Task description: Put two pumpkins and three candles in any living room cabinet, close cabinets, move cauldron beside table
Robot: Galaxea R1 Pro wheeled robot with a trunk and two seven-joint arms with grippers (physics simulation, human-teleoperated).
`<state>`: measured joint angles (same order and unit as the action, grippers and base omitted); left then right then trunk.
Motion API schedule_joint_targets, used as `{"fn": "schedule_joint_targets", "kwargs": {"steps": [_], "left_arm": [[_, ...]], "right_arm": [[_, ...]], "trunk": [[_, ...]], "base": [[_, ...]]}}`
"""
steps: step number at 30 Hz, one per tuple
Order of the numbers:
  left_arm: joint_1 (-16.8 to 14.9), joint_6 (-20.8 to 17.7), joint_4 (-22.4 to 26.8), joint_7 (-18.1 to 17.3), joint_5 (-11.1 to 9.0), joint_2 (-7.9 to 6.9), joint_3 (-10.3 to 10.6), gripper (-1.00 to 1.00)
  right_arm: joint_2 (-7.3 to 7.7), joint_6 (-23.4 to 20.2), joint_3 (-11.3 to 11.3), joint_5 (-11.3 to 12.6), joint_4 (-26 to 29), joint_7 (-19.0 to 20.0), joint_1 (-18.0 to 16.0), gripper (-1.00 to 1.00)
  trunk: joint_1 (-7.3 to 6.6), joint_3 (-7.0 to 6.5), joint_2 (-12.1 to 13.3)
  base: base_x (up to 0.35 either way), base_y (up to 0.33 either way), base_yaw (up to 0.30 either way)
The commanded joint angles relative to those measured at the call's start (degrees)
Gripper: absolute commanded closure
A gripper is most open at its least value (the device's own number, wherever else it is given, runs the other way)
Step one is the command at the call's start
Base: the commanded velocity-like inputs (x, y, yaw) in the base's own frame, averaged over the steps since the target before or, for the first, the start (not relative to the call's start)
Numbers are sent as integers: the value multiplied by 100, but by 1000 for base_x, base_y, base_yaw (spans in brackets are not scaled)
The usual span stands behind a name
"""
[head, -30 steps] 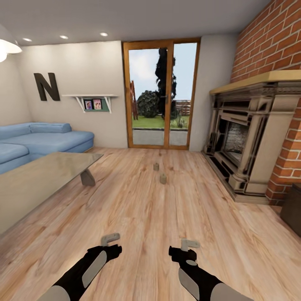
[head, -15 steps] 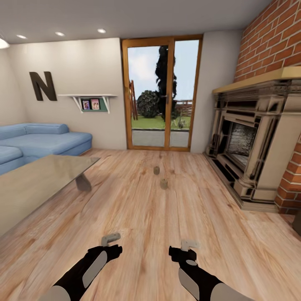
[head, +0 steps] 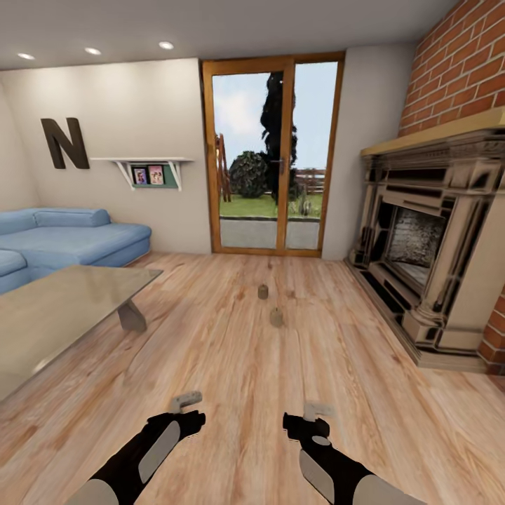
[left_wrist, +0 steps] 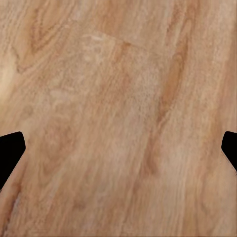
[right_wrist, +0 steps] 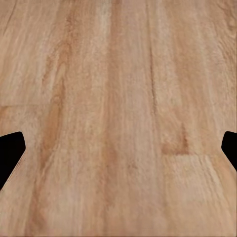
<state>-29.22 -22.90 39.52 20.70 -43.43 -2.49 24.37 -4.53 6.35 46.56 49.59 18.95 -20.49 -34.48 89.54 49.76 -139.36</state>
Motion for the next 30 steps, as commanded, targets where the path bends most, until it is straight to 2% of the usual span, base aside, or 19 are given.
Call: {"fn": "schedule_joint_targets", "kwargs": {"steps": [1, 9, 25, 30], "left_arm": [[-5, -5, 12, 57, -60, -8, 40, -100], [-4, -4, 12, 57, -60, -6, 49, -100], [-5, -4, -102, 54, -51, -4, 59, -100], [-5, -9, -102, 48, -53, -5, 40, -100]], "right_arm": [[-3, 33, 46, 67, 1, -26, -6, -100], [-19, 33, 46, 85, 4, -26, -6, -100], [-28, 33, 46, 86, 4, -15, -6, -100], [-19, 23, 26, 92, -4, 196, -6, -100]], "trunk": [[2, 7, -3], [2, 7, -3], [2, 7, -3], [2, 7, -3]], "base": [[328, 0, 0], [328, 0, -62], [305, 0, -273], [205, 22, -283]]}}
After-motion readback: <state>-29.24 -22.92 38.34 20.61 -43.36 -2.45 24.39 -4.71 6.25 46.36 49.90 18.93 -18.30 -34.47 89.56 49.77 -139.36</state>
